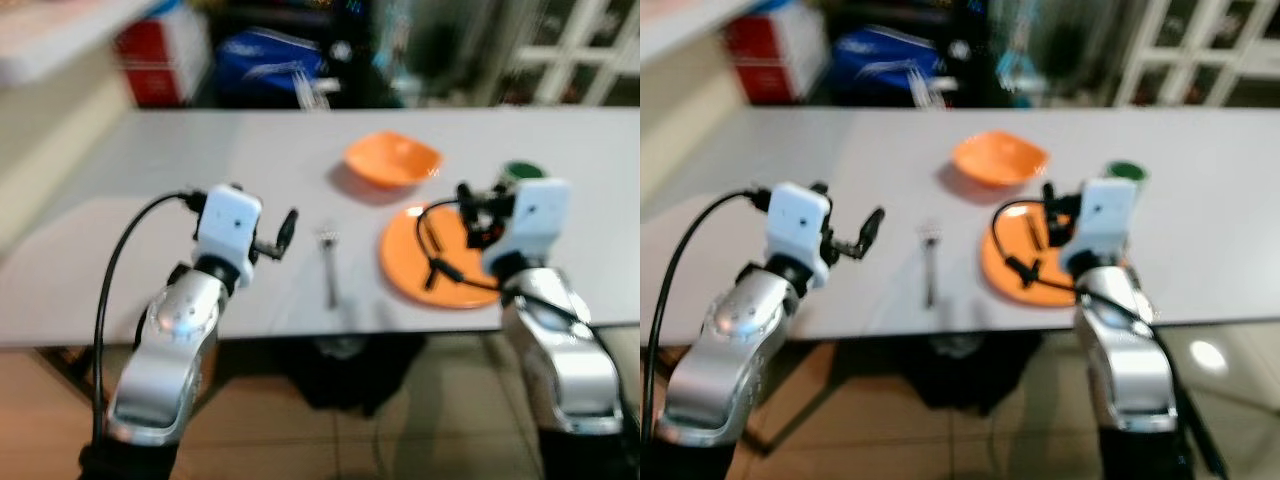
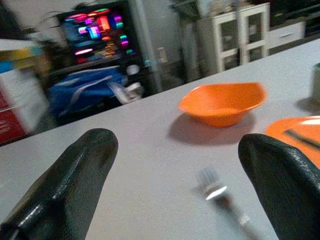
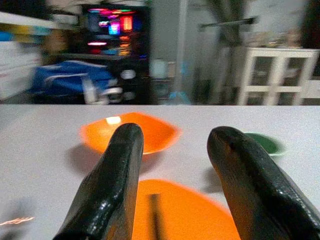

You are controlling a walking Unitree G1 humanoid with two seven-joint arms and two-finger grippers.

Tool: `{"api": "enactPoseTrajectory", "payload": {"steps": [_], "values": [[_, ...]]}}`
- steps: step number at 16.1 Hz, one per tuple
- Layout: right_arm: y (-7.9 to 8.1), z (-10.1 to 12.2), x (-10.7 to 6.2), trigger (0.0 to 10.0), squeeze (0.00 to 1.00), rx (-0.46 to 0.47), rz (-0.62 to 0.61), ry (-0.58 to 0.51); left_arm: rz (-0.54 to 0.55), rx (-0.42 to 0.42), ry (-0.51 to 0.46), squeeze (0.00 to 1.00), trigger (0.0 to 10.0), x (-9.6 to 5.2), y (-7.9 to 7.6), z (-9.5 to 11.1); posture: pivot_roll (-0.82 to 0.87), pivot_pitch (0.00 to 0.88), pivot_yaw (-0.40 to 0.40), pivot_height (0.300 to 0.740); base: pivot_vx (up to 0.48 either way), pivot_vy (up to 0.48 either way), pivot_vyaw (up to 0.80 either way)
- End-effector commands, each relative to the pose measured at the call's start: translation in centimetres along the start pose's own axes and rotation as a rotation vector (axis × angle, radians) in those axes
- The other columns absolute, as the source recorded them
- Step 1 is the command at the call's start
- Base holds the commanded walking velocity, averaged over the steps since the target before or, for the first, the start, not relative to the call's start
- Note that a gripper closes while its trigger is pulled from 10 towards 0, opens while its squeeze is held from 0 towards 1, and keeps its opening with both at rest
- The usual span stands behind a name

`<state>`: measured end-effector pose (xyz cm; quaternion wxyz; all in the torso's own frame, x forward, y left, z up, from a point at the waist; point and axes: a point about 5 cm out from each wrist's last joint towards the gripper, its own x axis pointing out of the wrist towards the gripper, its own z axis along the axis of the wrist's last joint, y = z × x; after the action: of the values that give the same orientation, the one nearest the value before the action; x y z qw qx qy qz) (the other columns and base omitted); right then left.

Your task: Setting the table

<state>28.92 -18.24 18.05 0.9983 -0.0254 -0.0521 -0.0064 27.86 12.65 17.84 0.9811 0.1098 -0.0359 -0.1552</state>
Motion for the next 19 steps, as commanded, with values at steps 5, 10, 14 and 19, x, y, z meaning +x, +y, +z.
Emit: {"api": "enactPoseTrajectory", "payload": {"steps": [5,10,14,19], "values": [[-1.8,0.7,1.2,10.0,0.00,-0.032,-0.014,-0.008,-0.023,0.004,-0.017,0.00,10.0,0.3,-0.7,0.3,-0.04,0.000,0.010,0.740,0.346,0.000,0.00],[-2.2,1.6,2.3,10.0,0.00,-0.048,0.016,-0.025,-0.047,0.012,-0.008,0.00,10.0,-0.1,-0.9,0.2,-0.03,0.000,-0.004,0.740,0.208,0.000,0.00],[-2.4,1.2,3.8,10.0,0.00,-0.077,0.070,0.049,-0.035,0.010,0.009,0.00,10.0,-0.6,-0.7,-0.3,-0.03,0.006,-0.015,0.740,0.000,0.000,0.00],[-3.2,1.6,4.2,10.0,0.00,-0.094,0.051,0.024,-0.033,0.060,0.000,0.00,10.0,-0.2,-0.3,0.0,-0.02,0.031,-0.006,0.740,0.000,0.000,0.00]]}}
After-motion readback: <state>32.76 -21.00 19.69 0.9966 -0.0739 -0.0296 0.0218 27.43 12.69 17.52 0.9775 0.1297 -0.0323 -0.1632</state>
